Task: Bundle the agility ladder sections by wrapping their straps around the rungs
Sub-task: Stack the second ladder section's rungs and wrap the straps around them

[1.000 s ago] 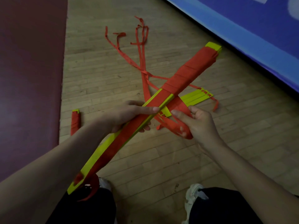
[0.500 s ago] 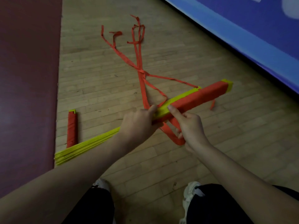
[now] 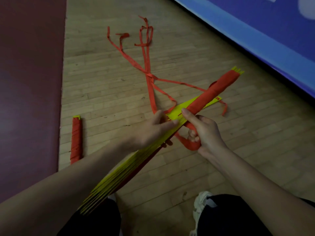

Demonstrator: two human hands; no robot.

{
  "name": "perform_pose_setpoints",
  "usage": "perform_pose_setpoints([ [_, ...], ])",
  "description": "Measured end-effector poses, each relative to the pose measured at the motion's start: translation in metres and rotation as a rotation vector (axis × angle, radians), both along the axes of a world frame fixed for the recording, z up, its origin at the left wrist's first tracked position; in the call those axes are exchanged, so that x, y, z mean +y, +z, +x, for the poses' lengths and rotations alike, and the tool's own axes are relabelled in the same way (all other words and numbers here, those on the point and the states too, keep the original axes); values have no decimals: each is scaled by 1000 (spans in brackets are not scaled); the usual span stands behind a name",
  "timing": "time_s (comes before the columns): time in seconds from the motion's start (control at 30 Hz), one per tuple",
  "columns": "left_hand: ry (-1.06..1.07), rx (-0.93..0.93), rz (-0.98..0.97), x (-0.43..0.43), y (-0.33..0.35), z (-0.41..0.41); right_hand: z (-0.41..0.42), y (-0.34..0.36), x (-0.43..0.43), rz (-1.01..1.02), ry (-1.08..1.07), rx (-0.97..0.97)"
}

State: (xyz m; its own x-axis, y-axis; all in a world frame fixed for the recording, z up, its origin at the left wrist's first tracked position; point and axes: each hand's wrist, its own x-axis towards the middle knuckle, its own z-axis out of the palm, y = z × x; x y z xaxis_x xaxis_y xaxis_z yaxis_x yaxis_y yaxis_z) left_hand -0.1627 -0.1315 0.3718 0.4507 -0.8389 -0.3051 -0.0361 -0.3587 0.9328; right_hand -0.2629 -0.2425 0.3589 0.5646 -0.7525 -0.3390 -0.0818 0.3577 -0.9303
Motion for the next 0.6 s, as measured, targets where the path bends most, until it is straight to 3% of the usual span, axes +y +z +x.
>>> perform_pose_setpoints([
  [0.13,28,277,-11,1,9,17,-1,10,-5,36,21,-167],
  [0.23,-154,377,93,10,15,27,-2,21,-10,83,39,-297],
  [0.33,-246,585,74,14,19,24,-3,29,-9,127,48,-368],
  [0.43,-246,654,15,17,19,18,-4,28,-7,50,75,-350],
  [0.6,-240,667,-27,20,15,25,-6,30,-16,-199,154,-135],
])
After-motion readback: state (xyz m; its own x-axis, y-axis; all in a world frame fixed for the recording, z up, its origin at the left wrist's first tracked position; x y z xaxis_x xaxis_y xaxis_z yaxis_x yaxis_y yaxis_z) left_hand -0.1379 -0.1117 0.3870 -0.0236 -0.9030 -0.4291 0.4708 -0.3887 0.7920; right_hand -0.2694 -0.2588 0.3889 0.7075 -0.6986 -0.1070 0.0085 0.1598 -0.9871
